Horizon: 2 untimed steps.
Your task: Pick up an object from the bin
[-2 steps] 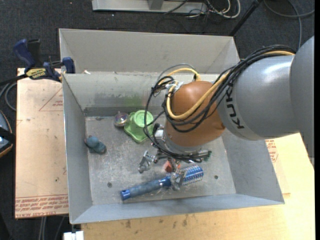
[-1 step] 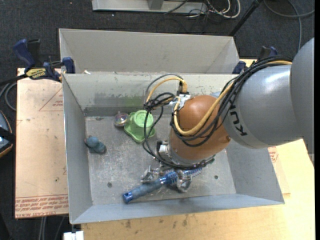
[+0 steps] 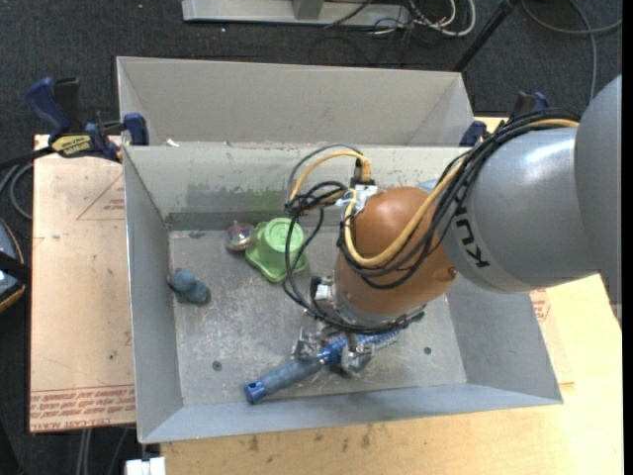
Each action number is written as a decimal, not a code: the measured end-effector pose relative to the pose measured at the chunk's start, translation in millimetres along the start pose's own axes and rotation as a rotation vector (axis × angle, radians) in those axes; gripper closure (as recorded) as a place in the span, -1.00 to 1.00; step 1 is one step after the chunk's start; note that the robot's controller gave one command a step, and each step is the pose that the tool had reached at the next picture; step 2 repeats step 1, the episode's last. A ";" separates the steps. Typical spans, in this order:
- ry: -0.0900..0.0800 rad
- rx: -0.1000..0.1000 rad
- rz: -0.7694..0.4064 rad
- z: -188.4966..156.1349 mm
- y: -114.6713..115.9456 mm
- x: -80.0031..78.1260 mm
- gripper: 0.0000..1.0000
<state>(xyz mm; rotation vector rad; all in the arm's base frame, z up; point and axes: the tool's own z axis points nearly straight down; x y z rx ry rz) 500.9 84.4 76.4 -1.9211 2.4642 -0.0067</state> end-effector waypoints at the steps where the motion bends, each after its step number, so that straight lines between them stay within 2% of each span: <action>1: 0.006 -0.007 0.007 -149.6 2.9 0.4 1.00; 2: 0.006 -0.007 0.007 -149.6 2.9 0.4 1.00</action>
Offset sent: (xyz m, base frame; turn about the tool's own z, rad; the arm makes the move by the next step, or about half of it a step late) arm -0.0067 -0.0017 0.1465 0.0024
